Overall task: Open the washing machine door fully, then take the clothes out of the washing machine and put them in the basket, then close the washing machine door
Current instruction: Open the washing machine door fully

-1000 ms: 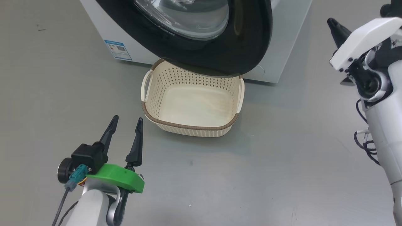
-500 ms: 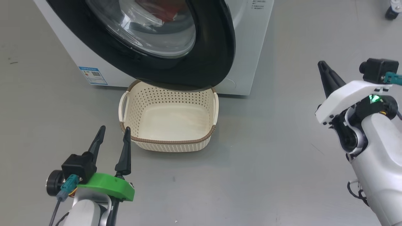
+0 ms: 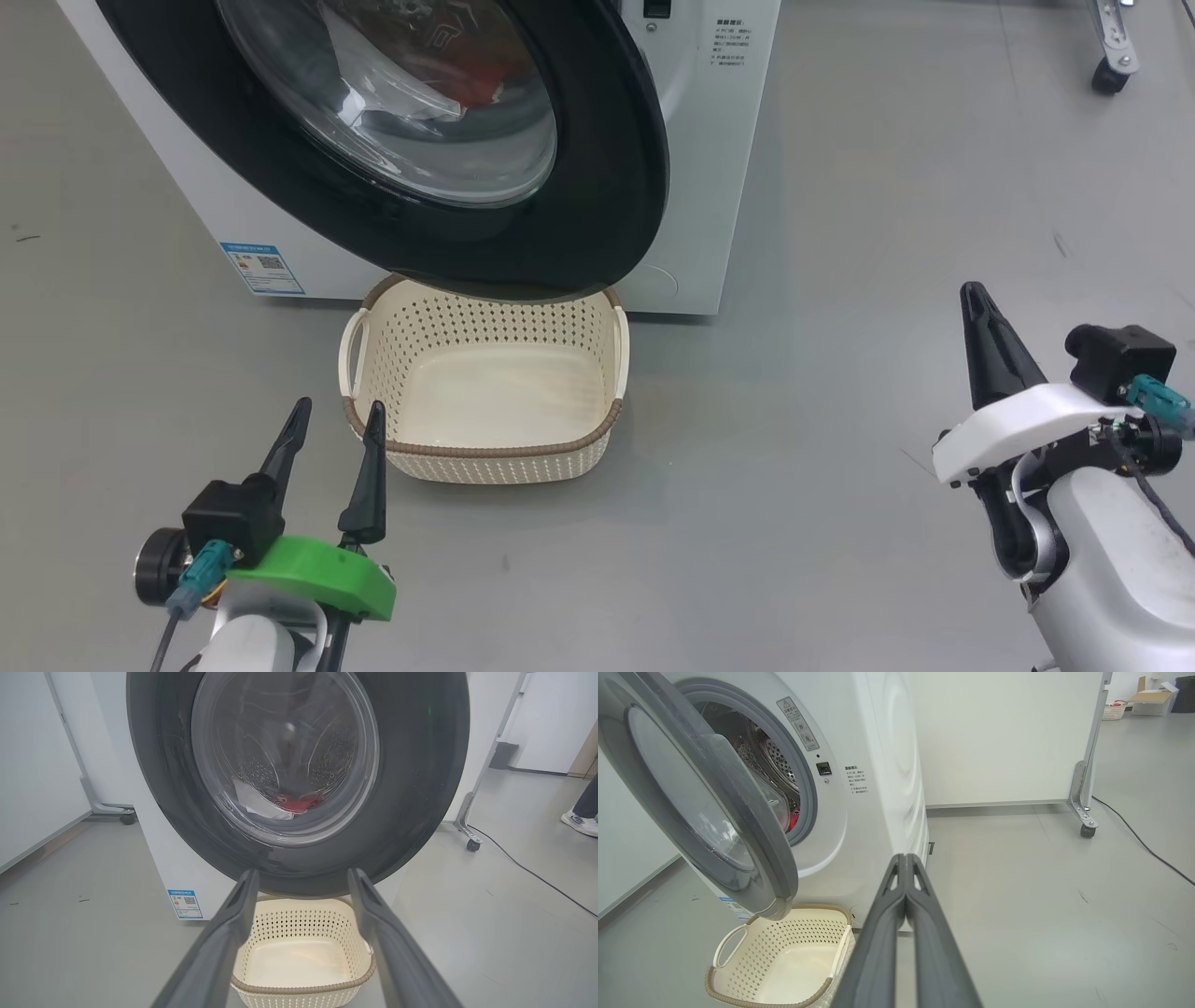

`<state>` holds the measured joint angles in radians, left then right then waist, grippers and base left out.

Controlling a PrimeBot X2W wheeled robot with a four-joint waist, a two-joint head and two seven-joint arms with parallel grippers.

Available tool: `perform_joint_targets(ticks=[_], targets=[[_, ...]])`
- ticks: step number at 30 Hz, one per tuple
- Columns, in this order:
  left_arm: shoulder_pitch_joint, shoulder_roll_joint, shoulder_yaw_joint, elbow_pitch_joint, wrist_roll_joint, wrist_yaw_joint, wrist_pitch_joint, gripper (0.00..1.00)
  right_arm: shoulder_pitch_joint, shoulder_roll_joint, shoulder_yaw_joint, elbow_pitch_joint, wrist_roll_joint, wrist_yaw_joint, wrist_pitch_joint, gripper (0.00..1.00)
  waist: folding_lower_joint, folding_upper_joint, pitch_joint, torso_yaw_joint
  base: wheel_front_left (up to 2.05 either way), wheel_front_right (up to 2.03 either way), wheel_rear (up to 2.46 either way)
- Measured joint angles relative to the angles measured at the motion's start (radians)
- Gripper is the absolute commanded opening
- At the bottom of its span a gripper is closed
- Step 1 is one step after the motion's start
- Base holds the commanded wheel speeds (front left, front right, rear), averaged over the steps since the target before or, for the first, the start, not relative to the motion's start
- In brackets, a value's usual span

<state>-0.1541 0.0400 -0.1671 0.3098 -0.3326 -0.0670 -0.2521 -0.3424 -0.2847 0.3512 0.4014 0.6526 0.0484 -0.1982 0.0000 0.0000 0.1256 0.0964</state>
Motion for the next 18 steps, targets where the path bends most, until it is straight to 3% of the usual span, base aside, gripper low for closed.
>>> perform_joint_targets(ticks=[3,4,5,6,18], targets=[[0.003,0.0,0.004,-0.002,0.001,0.0,0.0,1.0,0.045,0.017,-0.016,-0.015,0.0,-0.027,-0.028,0.0,0.0,0.0,-0.008,-0.001,0.0,0.0,0.0],[0.005,0.0,0.006,-0.004,0.002,-0.001,0.0,1.0,0.061,0.02,-0.016,-0.022,-0.001,-0.035,-0.029,0.36,0.0,0.0,-0.01,-0.001,0.0,0.0,0.0],[0.007,0.0,0.007,-0.006,0.002,-0.001,0.0,1.0,0.075,0.022,-0.016,-0.029,-0.004,-0.042,-0.029,0.95,0.0,0.0,-0.012,-0.002,0.0,0.0,0.0],[0.009,0.0,0.007,-0.008,0.002,-0.001,0.0,1.0,0.088,0.026,-0.017,-0.035,-0.004,-0.043,-0.029,1.0,0.0,0.0,-0.012,-0.002,0.0,0.0,0.0],[0.021,0.0,0.026,-0.023,0.009,-0.001,0.0,1.0,0.177,0.048,-0.014,-0.126,-0.054,-0.086,-0.045,1.0,0.0,0.0,-0.015,-0.005,0.0,0.0,0.0]])
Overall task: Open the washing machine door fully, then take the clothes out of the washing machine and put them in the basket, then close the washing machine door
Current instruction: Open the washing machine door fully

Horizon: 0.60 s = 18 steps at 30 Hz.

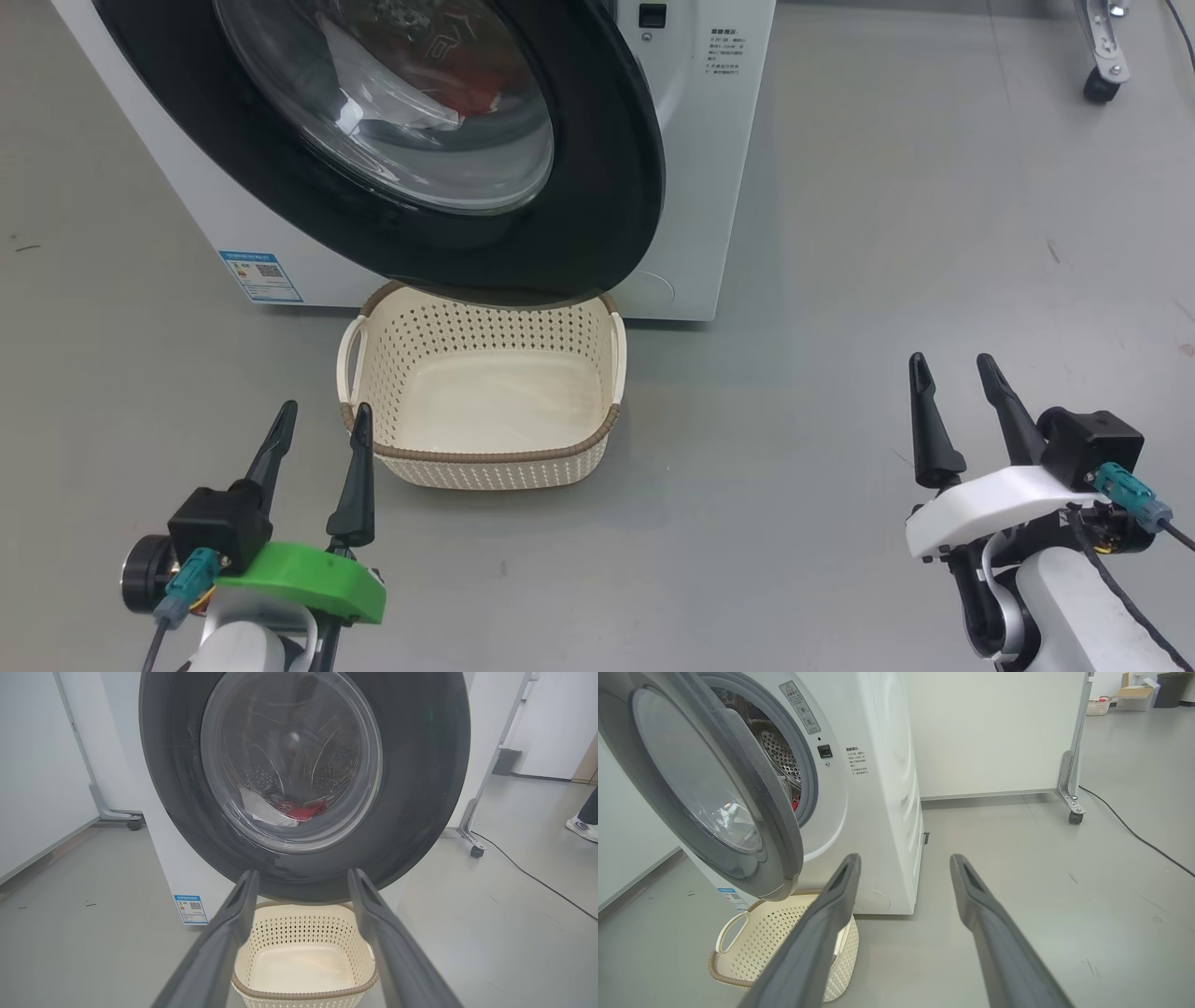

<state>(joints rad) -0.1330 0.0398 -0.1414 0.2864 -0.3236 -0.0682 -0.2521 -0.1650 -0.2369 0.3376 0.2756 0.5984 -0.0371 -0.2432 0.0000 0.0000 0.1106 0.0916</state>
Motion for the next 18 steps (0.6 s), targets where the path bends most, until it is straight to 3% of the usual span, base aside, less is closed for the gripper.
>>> perform_joint_targets(ticks=[18], targets=[[0.0,0.0,0.007,-0.004,0.003,-0.008,0.0,1.0,0.063,0.016,-0.02,-0.096,-0.031,-0.02,-0.001,1.0,0.0,0.0,0.021,-0.005,0.0,0.0,0.0]])
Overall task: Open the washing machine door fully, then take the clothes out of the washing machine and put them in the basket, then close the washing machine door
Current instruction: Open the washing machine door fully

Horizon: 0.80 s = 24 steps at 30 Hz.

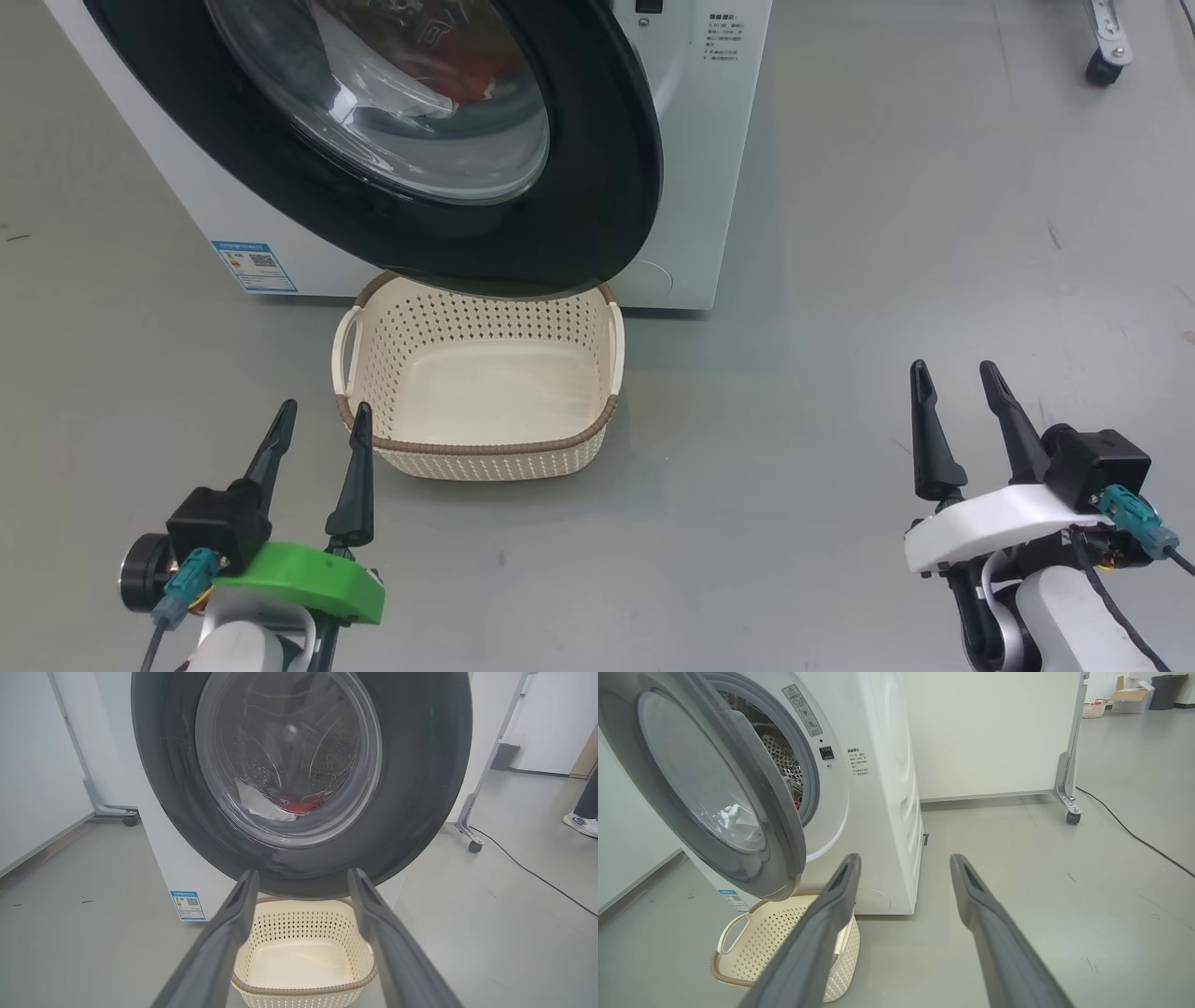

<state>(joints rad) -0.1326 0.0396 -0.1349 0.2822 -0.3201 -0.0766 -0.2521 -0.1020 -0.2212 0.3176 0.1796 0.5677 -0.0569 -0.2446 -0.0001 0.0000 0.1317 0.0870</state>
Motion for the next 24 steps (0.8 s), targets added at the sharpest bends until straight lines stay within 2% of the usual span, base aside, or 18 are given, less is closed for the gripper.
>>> perform_joint_targets(ticks=[24], targets=[[0.0,-0.001,-0.001,-0.001,0.005,-0.009,0.0,1.0,0.035,-0.003,-0.009,-0.051,-0.031,-0.017,0.0,1.0,0.0,0.0,0.013,0.007,0.0,0.0,0.0]])
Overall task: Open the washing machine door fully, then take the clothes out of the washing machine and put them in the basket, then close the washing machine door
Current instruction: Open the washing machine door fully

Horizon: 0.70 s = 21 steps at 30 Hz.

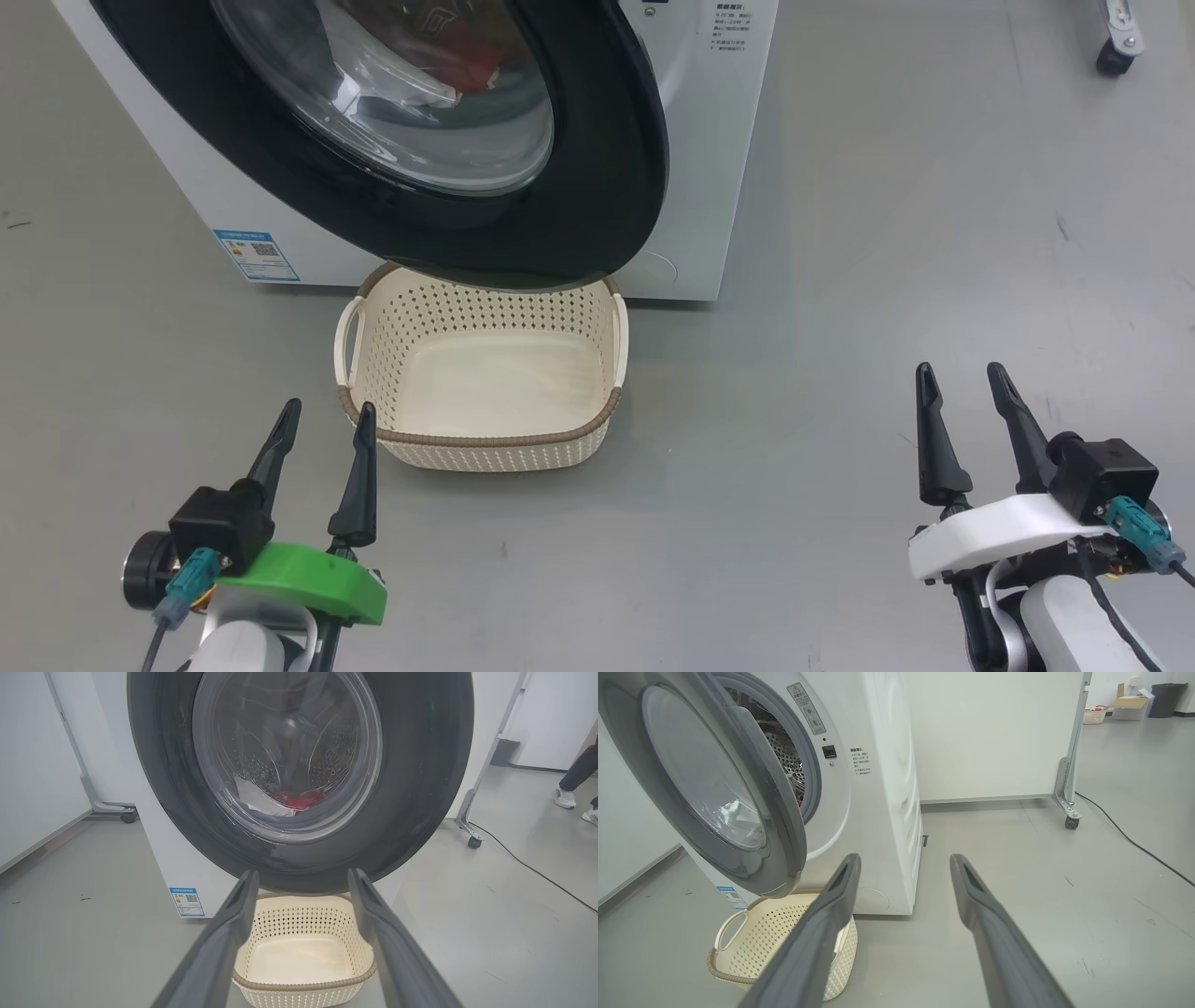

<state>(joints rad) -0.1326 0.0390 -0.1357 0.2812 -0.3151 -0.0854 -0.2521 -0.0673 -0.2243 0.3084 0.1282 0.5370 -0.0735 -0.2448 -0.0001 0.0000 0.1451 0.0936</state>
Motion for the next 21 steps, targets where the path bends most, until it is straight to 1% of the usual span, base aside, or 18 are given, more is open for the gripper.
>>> perform_joint_targets(ticks=[6,11,15,17,19,21], targets=[[0.0,0.0,-0.004,-0.003,0.0,-0.001,0.0,1.0,0.0,-0.003,-0.003,-0.011,-0.005,0.0,0.0,1.0,0.0,0.0,0.018,0.004,0.0,0.0,0.0],[-0.001,0.0,-0.012,-0.002,0.0,-0.004,0.0,1.0,-0.003,-0.029,-0.01,-0.016,-0.011,0.0,0.0,1.0,0.0,0.0,0.033,0.011,0.0,0.0,0.0],[-0.002,-0.001,-0.026,-0.002,0.0,-0.007,0.0,1.0,-0.012,-0.037,-0.018,-0.022,-0.012,0.001,0.002,1.0,0.0001,0.0,0.044,0.02,0.0,0.0,0.0],[-0.002,-0.001,-0.027,-0.002,0.0,-0.008,0.0,1.0,-0.024,-0.04,-0.019,-0.025,-0.008,0.01,0.01,1.0,0.0,0.0,0.051,0.024,0.0,0.0,0.0],[-0.003,-0.001,-0.032,-0.002,0.0,-0.008,0.0,1.0,-0.042,-0.04,-0.03,-0.027,0.01,0.011,0.015,1.0,0.0,0.0,0.059,0.028,0.0,0.0,0.0],[-0.005,-0.001,-0.038,-0.002,0.0,-0.009,0.0,1.0,-0.063,-0.044,-0.04,-0.028,0.029,0.024,0.03,1.0,0.0,0.0,0.065,0.034,0.0,0.0,0.0]])
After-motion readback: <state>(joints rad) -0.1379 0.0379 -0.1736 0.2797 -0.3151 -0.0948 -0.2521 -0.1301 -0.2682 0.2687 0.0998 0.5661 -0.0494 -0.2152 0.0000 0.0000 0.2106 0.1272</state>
